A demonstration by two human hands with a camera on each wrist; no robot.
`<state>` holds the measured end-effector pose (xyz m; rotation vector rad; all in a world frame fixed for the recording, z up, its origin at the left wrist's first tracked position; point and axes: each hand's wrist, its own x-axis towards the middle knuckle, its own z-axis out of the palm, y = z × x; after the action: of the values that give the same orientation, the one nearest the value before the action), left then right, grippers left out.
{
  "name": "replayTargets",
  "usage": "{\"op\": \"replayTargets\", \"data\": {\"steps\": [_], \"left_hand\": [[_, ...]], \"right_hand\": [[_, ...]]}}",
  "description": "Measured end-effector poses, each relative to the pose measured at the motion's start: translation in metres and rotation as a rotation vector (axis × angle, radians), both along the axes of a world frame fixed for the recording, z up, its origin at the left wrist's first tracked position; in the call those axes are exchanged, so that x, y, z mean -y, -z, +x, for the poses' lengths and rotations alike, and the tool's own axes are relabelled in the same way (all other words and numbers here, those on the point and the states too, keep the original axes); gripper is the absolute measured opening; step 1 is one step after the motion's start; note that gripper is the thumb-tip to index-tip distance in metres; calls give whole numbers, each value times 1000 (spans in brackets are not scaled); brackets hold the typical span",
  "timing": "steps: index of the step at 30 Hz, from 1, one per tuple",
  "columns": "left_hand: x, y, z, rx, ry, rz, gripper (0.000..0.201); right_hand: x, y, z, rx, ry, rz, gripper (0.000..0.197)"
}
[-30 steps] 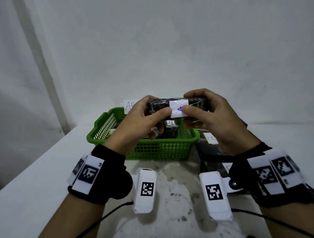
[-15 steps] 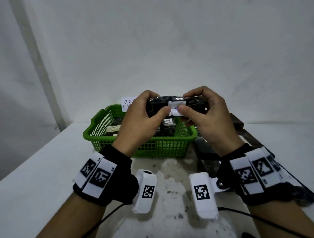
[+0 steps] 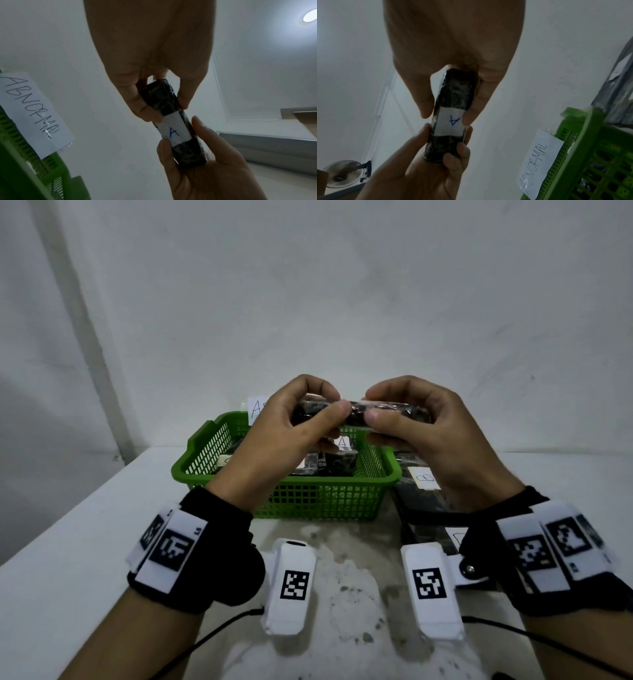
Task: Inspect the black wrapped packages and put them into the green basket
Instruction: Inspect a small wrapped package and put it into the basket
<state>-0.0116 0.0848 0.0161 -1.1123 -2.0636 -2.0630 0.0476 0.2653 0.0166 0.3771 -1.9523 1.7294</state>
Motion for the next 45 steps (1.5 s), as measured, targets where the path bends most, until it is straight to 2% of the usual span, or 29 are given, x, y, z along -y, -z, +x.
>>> {"op": "replayTargets", "data": {"steps": [2, 4, 7, 11, 15, 18, 22, 24, 27, 30, 33, 37, 39, 41, 43, 45], "left_hand": [[1, -1, -1, 2, -3, 7, 10], [1, 0, -1, -9, -8, 9, 13], [1, -1, -1, -30, -5, 9, 11], [2, -3, -2, -77, -34, 31, 21], [4, -4, 2, -113, -16, 16, 23], [3, -4, 5, -137, 30, -1, 25], [-1, -4, 5, -4, 62, 56, 26], [0, -3, 3, 59, 61, 31, 22], [0, 0, 2, 54, 7, -5, 19], [-4, 3, 2, 32, -35, -16, 18], [-9, 7, 0, -3, -73, -21, 20], [-9, 11, -4, -11, -99, 5, 32], [-7, 12, -5, -9, -107, -4, 31], [-5, 13, -6, -15, -92, -32, 25], [-5, 14, -6, -25, -57, -75, 20], [-6, 13, -4, 35, -9, -131, 17]], "right_hand": [[-1, -1, 0, 3, -20, -15, 25], [1, 0, -1, -37, 40, 5, 16], [7, 2, -2, -151, 153, 73, 14], [11, 3, -2, -195, 162, 123, 16], [5, 1, -2, -73, 101, 30, 31], [1, -2, 1, 24, 55, -89, 28], [-2, -5, 2, -75, 79, -58, 33], [-2, -4, 2, -44, 67, -55, 38], [-1, -3, 2, 39, 74, -36, 38], [2, -1, 2, 7, 160, 9, 30], [3, 1, -1, -1, 183, 19, 30], [2, 6, -3, 166, 165, 14, 36], [2, 4, -1, 286, 109, -26, 33], [2, 3, -1, 331, 60, -91, 26], [3, 3, -2, 291, 57, -128, 14], [2, 5, -5, 233, 58, -121, 3]]}}
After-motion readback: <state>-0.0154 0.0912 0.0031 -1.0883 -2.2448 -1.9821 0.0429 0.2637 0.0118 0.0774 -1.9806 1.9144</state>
